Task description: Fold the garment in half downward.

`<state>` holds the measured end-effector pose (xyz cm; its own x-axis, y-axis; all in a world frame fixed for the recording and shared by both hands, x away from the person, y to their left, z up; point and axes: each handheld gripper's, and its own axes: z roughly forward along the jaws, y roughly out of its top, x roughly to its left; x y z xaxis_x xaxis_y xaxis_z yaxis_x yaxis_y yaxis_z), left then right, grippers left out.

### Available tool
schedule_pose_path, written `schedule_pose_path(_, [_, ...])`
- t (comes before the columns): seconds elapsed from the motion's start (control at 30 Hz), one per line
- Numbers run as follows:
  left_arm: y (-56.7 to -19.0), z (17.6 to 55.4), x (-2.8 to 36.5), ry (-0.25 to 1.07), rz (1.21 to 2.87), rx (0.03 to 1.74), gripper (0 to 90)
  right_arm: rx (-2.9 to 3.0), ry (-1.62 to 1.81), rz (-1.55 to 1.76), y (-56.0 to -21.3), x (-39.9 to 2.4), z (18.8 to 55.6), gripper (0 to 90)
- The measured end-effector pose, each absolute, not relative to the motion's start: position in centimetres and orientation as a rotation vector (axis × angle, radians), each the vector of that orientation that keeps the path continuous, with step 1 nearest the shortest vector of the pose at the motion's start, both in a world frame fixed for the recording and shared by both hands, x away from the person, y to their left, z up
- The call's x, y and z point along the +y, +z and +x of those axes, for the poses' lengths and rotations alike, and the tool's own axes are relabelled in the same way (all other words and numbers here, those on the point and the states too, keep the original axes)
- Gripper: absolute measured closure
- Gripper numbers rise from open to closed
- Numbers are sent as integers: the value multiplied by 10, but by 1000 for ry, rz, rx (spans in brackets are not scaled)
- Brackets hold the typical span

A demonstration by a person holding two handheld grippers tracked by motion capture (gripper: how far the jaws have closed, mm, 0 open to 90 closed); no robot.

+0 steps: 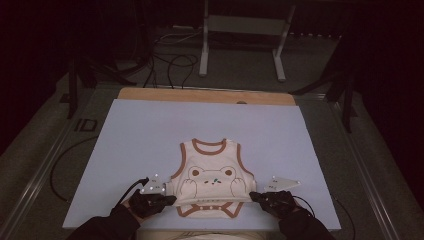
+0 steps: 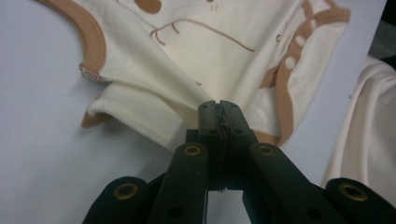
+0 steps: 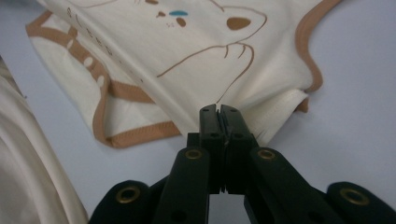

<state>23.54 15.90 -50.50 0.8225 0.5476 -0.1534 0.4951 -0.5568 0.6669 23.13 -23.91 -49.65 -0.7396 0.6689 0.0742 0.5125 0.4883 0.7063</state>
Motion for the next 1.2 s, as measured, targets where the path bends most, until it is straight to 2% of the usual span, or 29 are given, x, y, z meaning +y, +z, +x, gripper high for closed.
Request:
schedule_pose_path(0.87, [-515, 236, 161, 56, 2266, 769, 886, 2582, 1044, 1032, -514, -240, 228, 877])
schedule_pose_path(1.07, [-512, 234, 160, 73, 2272, 749, 864, 2577, 1091, 1032, -510, -240, 226, 729])
schedule_pose_path(1.2, [-504, 233, 163, 95, 2250, 741, 782, 2537, 1141, 1024, -503, -242, 226, 552])
